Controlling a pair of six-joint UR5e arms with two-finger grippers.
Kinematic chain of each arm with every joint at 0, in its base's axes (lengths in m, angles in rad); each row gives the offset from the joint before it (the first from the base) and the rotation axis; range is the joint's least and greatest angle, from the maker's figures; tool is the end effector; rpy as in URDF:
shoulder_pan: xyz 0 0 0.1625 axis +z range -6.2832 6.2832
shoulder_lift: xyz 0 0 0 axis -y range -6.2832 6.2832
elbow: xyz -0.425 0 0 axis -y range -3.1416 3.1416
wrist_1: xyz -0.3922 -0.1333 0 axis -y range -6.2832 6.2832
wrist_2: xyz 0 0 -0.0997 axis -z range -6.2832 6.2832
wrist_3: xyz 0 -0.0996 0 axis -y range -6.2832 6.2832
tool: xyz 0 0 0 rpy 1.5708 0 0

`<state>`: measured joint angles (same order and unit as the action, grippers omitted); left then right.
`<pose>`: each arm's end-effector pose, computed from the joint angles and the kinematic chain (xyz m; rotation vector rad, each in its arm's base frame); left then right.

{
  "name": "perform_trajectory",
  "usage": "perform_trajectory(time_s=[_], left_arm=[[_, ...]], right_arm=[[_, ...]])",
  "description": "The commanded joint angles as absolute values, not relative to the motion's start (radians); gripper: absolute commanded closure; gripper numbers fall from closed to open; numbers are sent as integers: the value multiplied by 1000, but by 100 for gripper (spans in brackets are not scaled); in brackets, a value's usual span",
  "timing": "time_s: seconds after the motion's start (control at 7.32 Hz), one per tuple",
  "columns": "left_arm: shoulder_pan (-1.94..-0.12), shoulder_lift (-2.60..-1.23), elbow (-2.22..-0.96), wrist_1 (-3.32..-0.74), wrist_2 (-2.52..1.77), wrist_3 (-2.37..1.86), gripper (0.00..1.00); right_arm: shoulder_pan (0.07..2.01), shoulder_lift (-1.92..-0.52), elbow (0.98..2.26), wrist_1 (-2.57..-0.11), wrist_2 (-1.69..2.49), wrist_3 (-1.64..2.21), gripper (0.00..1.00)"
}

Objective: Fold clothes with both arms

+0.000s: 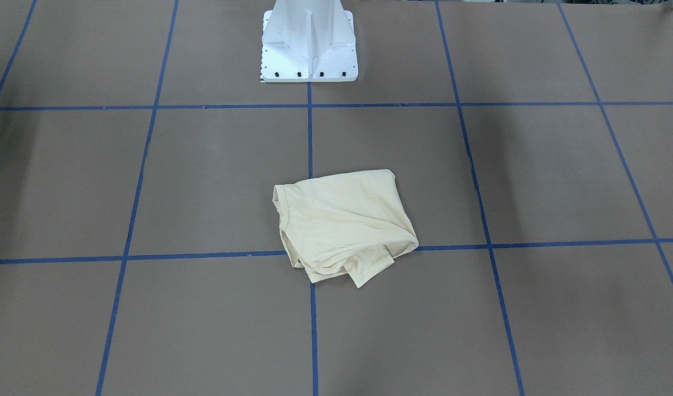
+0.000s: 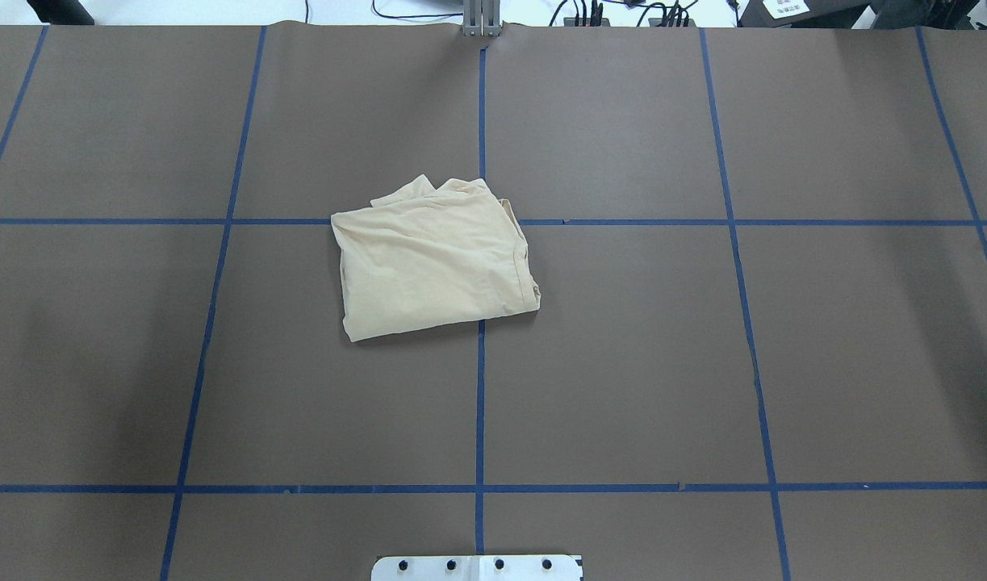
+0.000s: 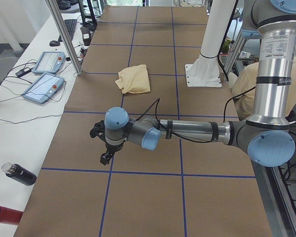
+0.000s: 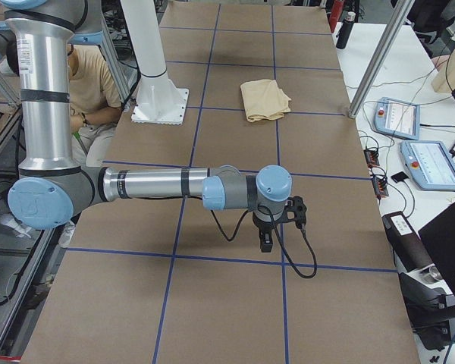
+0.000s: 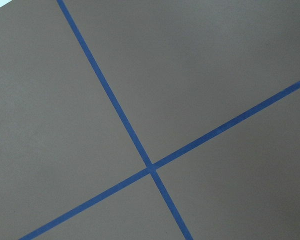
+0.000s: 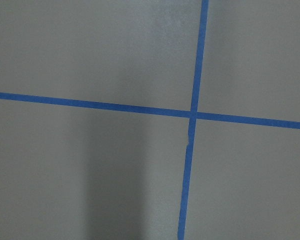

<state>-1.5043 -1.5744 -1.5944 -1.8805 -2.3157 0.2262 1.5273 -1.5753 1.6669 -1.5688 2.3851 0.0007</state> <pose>-0.0316 -0.5151 0.6130 0.3814 0.7144 0.4021 0.0393 -0.4965 0.6104 0.0704 -0.8156 -0.0785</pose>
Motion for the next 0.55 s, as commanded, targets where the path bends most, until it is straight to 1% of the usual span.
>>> perform_trajectory(time_s=[0.0,0.27,0.41], left_arm=[[-1505,-1569,-1611,-1879,-2328,184,0],[-1505,-1568,-1669,-1878,-2341,134,0],[-1505,-1568,-1670,-1879,-2342,114,0]], right_arm=[[1523,-1572,1675,-1569,2385,-5,0],[1523,-1572,1726,-1571,2379,6,0],[1523,-1581,1724,-1571,2378,-4,0]])
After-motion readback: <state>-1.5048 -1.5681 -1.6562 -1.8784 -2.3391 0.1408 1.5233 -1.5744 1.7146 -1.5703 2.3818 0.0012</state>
